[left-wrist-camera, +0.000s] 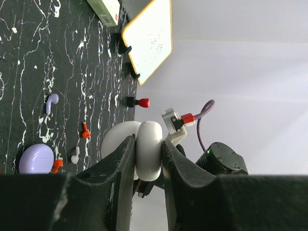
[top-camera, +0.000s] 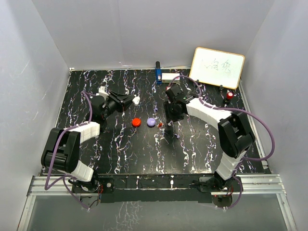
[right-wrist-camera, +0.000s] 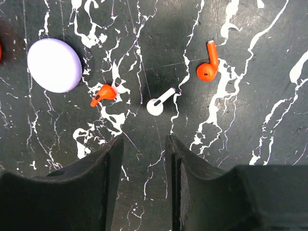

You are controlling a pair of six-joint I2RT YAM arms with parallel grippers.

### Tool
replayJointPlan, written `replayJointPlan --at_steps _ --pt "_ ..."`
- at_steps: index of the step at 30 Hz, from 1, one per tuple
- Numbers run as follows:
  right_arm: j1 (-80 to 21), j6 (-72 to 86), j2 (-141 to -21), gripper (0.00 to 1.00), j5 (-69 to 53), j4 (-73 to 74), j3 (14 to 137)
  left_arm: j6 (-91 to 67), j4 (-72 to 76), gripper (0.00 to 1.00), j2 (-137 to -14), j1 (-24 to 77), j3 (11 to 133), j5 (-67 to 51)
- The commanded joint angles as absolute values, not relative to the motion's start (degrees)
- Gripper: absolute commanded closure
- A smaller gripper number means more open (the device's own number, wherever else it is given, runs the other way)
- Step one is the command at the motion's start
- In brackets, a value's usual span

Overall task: Insert the wireless bluetooth earbuds into the charging case
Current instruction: Pick up the earbud from the center of the board.

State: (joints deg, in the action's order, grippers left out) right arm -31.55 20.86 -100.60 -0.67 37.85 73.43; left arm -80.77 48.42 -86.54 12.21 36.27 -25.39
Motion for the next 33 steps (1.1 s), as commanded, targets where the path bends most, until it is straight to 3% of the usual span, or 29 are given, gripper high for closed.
replayJointPlan --at_steps 1,33 --pt "-32.51 20.46 -98.58 0.64 2.47 35.55 72.26 -81.15 50.19 1.0 -83.34 12.3 35.87 -25.49" --pt "-32.66 24.56 -100.59 0.66 2.97 21.93 64.42 -80.75 49.39 1.0 -82.27 12.21 34.64 -25.98"
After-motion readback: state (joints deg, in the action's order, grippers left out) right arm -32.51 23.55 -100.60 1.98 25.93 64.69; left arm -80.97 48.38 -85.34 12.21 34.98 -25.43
